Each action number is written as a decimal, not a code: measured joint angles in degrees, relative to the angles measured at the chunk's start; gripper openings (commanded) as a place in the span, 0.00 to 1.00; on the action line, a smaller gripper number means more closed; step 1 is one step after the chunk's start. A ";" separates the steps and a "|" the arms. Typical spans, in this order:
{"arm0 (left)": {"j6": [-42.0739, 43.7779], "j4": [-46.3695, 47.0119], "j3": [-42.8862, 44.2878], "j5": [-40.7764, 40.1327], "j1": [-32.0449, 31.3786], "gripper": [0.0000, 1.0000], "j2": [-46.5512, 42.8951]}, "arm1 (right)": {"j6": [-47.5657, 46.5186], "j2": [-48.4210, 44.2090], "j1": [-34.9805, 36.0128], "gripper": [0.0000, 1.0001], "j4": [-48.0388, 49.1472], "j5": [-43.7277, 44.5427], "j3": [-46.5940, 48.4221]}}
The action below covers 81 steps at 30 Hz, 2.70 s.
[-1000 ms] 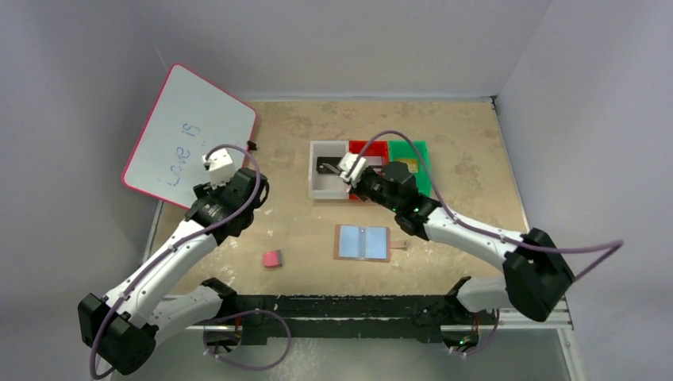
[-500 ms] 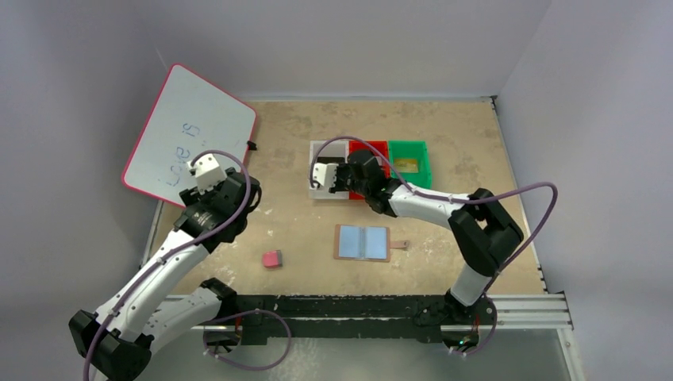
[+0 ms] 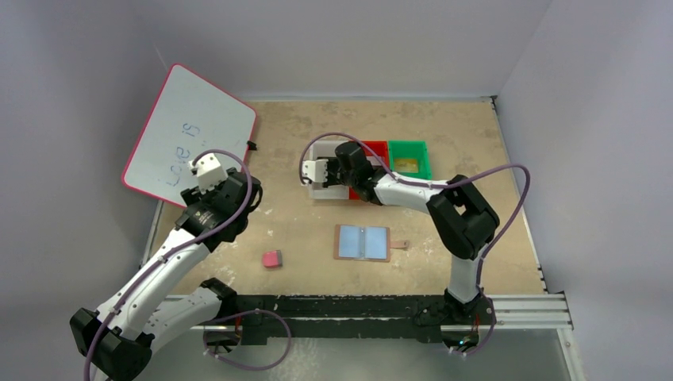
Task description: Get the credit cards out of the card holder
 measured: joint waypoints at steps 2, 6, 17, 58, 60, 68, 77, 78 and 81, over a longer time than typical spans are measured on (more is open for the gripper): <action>0.02 0.00 0.00 0.02 0.00 0.78 0.00 | -0.42 1.55 -0.35 0.02 -0.22 0.22 1.27; 0.11 0.02 0.00 0.07 0.00 0.78 0.00 | -1.75 3.63 -1.05 0.04 -0.85 0.44 2.95; 0.68 0.20 0.00 1.27 0.00 0.77 0.00 | -5.01 8.87 -1.92 0.08 -2.82 1.40 8.35; 1.97 0.48 0.00 2.16 0.00 0.76 1.66 | 5.38 2.36 -4.02 0.14 -9.07 -1.75 11.80; 1.97 0.48 0.00 2.14 0.00 0.76 1.66 | 15.08 -0.63 -4.02 0.12 -7.13 -0.61 10.99; 2.51 0.66 0.00 2.64 0.00 0.76 -0.66 | 56.48 -5.05 -4.59 0.04 -8.37 -1.68 11.06; 3.52 1.97 0.00 3.06 0.00 0.77 -5.79 | 74.58 4.87 -3.78 0.02 -13.94 0.92 10.73; 3.54 2.01 0.00 3.06 0.00 0.77 -5.81 | 74.95 5.46 -3.48 0.02 -14.91 1.81 10.93; 3.56 2.05 0.00 3.15 0.00 0.77 -5.35 | 75.63 8.07 -2.25 0.02 -18.40 5.75 13.66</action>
